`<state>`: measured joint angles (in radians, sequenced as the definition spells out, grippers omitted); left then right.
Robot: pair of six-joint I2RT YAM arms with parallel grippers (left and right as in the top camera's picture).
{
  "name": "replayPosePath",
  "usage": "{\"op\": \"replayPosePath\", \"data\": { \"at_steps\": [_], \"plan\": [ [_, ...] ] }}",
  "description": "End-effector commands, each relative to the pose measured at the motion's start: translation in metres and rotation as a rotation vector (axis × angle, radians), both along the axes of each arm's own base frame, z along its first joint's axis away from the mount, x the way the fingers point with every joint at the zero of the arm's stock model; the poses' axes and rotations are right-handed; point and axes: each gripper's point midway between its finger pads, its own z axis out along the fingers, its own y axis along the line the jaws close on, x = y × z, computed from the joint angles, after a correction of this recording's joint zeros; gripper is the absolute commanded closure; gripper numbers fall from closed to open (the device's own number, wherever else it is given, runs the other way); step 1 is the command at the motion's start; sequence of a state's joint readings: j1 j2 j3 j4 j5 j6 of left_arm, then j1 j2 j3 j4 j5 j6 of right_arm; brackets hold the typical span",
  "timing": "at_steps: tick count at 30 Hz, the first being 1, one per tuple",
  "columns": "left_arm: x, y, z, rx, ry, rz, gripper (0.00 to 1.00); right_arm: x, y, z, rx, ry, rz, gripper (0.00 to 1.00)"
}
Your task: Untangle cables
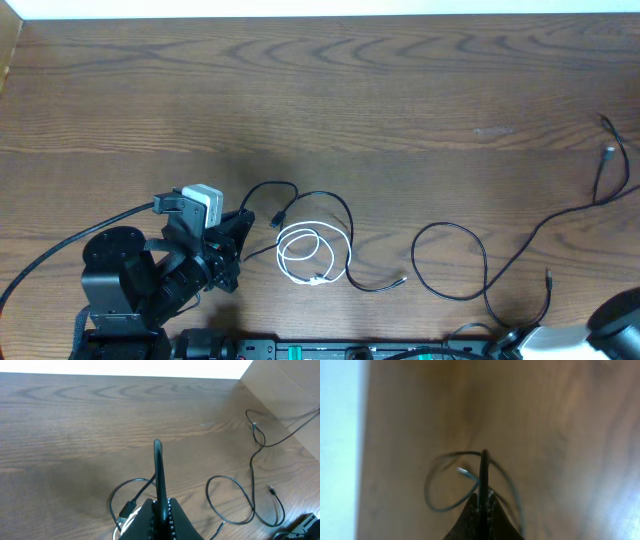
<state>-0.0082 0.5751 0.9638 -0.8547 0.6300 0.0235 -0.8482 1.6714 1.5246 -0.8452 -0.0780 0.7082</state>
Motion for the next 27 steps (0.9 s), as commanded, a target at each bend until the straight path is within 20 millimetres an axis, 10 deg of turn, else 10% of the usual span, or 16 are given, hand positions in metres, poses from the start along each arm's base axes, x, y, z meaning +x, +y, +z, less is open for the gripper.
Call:
{"op": "replayPosePath", "data": {
  "at_steps": [1,3,8,16,27],
  "plan": [
    [0.0,0.0,0.004,0.003,-0.016,-0.005,0.92,-0.015,-0.008,-0.035,0.116,0.049,-0.062,0.99],
    [0.0,0.0,0.004,0.003,-0.016,-0.005,0.93,-0.028,-0.01,-0.061,0.198,0.097,-0.097,0.91],
    [0.0,0.0,0.004,0.004,-0.017,-0.005,0.93,-0.039,0.0,-0.102,0.373,0.137,-0.101,0.01],
    [0.0,0.0,0.004,0.003,-0.016,-0.005,0.93,-0.036,0.025,-0.1,0.459,0.149,-0.056,0.01],
    [-0.001,0.0,0.002,0.003,-0.006,-0.005,0.93,-0.027,0.112,-0.098,0.644,0.288,0.133,0.01]
  ]
}}
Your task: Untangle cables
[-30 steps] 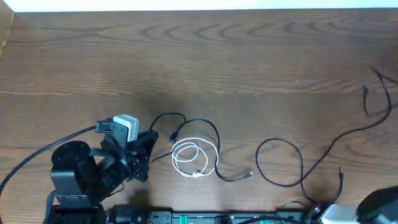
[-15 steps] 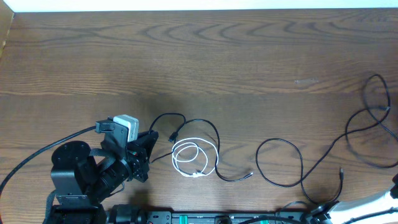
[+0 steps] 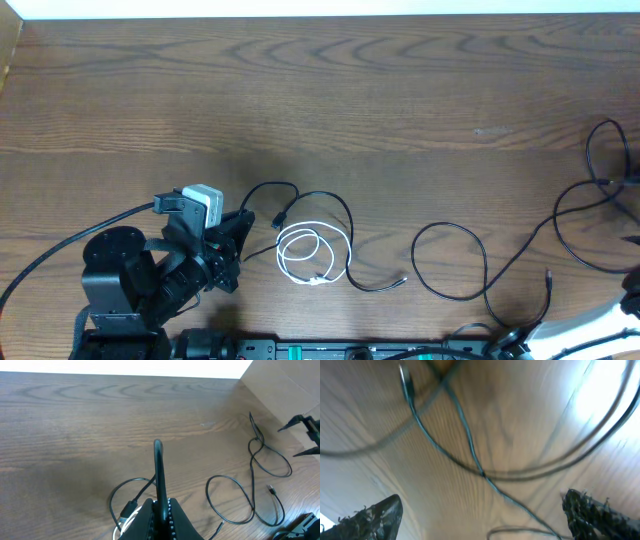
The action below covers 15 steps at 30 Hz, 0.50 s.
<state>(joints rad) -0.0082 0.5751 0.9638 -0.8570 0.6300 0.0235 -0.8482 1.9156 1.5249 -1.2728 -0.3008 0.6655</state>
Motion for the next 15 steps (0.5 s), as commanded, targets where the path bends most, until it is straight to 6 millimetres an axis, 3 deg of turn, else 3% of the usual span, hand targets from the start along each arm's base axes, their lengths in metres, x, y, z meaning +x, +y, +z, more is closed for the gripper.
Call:
{"op": "replayPosePath", "data": {
  "at_steps": [1,7,15],
  "plan": [
    [-0.002,0.0,0.002,0.003,-0.006,-0.005,0.93,0.007,0.026,0.01,0.039,0.022,0.034,0.01],
    [-0.002,0.0,0.001,0.003,0.001,-0.005,0.93,0.007,0.067,0.007,0.047,0.113,0.21,0.01],
    [-0.002,0.0,0.001,0.003,0.001,-0.005,0.93,-0.008,0.098,-0.018,-0.052,0.295,0.401,0.01]
  ]
}}
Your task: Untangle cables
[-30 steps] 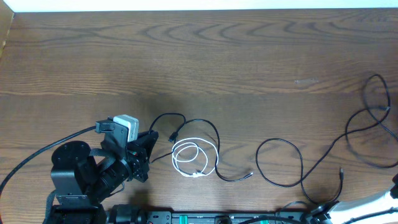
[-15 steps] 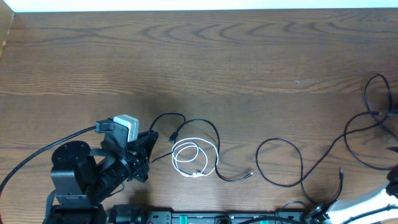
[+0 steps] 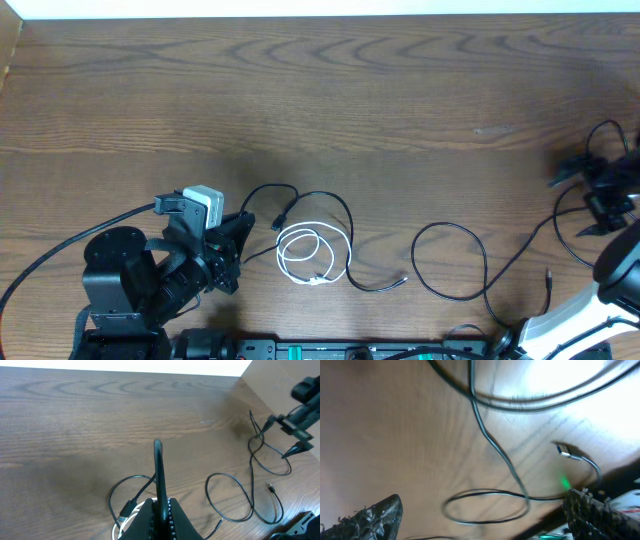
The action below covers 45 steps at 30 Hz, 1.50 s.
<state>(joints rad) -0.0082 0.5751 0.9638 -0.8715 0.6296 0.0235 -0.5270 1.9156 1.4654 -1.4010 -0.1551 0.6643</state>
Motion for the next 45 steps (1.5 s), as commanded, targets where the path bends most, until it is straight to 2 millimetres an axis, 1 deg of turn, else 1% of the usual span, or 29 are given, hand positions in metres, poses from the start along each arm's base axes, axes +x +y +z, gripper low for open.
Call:
{"op": "replayPosePath", "data": {
  "at_steps": [1,3,4,7,10,12,14,17,18,21,22,24,26,27,32,35,38,42,45],
  "plan": [
    [-0.001,0.0,0.003,0.003,-0.014,-0.006,0.92,-0.009,0.005,-0.012,-0.065,0.043,0.073,0.01],
    [-0.001,0.0,0.003,0.003,-0.014,-0.006,0.93,-0.008,0.006,-0.023,-0.076,0.026,0.093,0.01],
    [-0.001,0.0,0.003,0.003,-0.013,-0.006,0.92,-0.007,0.004,-0.031,-0.091,0.017,0.11,0.01],
    [-0.001,0.0,0.003,0.003,-0.014,-0.006,0.92,-0.003,-0.004,-0.045,-0.134,-0.022,0.178,0.01],
    [-0.001,0.0,0.003,0.003,-0.014,-0.006,0.93,0.004,-0.014,-0.055,-0.178,-0.07,0.27,0.01],
    [-0.001,0.0,0.003,0.003,-0.014,-0.006,0.93,0.007,-0.015,-0.059,-0.185,-0.087,0.282,0.01],
    [-0.001,0.0,0.003,0.003,-0.014,-0.006,0.93,0.011,-0.017,-0.062,-0.196,-0.11,0.309,0.04],
    [-0.001,0.0,0.003,0.003,-0.014,-0.006,0.92,0.013,-0.017,-0.069,-0.203,-0.131,0.334,0.13],
    [-0.001,0.0,0.003,0.003,-0.014,-0.006,0.93,0.012,-0.016,-0.072,-0.204,-0.131,0.334,0.17],
    [-0.001,0.0,0.003,0.003,-0.015,-0.006,0.93,0.007,-0.014,-0.078,-0.199,-0.125,0.335,0.33],
    [-0.001,0.0,0.003,0.003,-0.014,-0.006,0.92,0.005,-0.013,-0.081,-0.198,-0.122,0.335,0.4],
    [-0.001,0.0,0.003,0.003,-0.015,-0.006,0.92,0.001,-0.011,-0.086,-0.194,-0.117,0.335,0.64],
    [-0.001,0.0,0.003,0.003,-0.015,-0.006,0.93,-0.002,-0.01,-0.09,-0.193,-0.116,0.335,0.74],
    [-0.001,0.0,0.003,0.003,-0.015,-0.006,0.93,-0.004,-0.009,-0.093,-0.196,-0.113,0.335,0.99],
    [0.0,0.0,0.004,0.003,-0.015,-0.006,0.93,-0.001,-0.013,-0.096,-0.217,-0.129,0.333,0.99],
    [0.0,0.0,0.004,0.003,-0.015,-0.006,0.93,0.007,-0.017,-0.096,-0.238,-0.158,0.331,0.99],
    [-0.001,0.0,0.004,0.003,-0.015,-0.006,0.92,0.02,-0.025,-0.094,-0.269,-0.2,0.323,0.99],
    [-0.001,0.0,0.003,0.003,-0.014,-0.006,0.93,0.039,-0.041,-0.081,-0.309,-0.253,0.268,0.99],
    [-0.001,0.0,0.003,0.003,-0.015,-0.006,0.92,0.06,-0.061,-0.06,-0.345,-0.32,0.232,0.99]
  ]
}}
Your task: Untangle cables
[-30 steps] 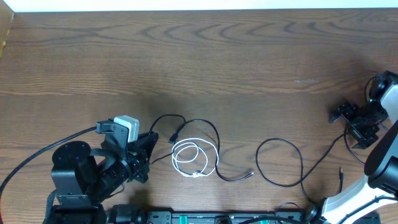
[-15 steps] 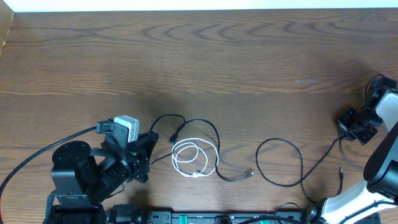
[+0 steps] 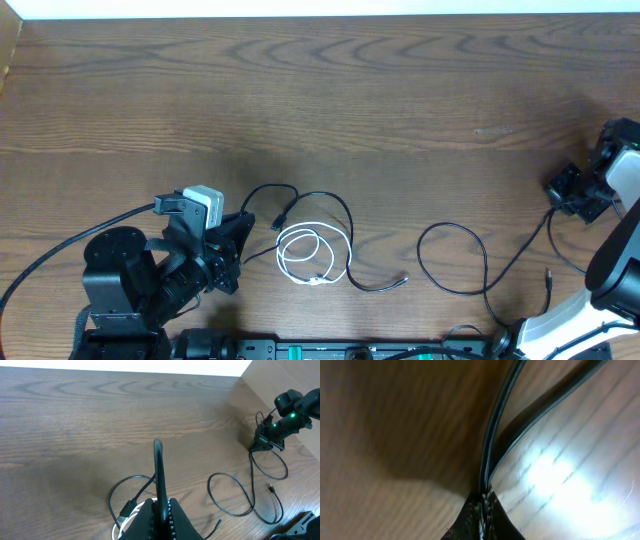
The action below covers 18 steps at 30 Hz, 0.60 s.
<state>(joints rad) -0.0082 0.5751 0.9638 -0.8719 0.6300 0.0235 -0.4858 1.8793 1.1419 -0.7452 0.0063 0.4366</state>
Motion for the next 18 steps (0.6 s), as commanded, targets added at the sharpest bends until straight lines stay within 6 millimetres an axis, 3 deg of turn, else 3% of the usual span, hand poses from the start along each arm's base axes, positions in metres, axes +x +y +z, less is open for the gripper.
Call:
{"op": "replayPosePath", "data": {
  "at_steps": [1,6,12,15,18],
  "plan": [
    [-0.001,0.0,0.004,0.004,-0.015,-0.005,0.93,0.026,-0.03,0.023,-0.033,-0.091,-0.057,0.99],
    [-0.001,0.0,0.004,0.003,-0.015,-0.006,0.92,0.056,-0.088,0.086,-0.119,-0.239,-0.136,0.99],
    [0.0,0.0,0.004,0.003,-0.015,-0.005,0.93,0.062,-0.149,0.165,-0.213,-0.386,-0.229,0.99],
    [-0.001,0.0,0.004,0.003,-0.015,-0.005,0.93,0.065,-0.161,0.193,-0.182,-0.478,-0.25,0.99],
    [-0.001,0.0,0.003,0.0,-0.009,-0.003,0.93,0.064,-0.167,0.207,-0.135,-0.54,-0.294,0.99]
  ]
}}
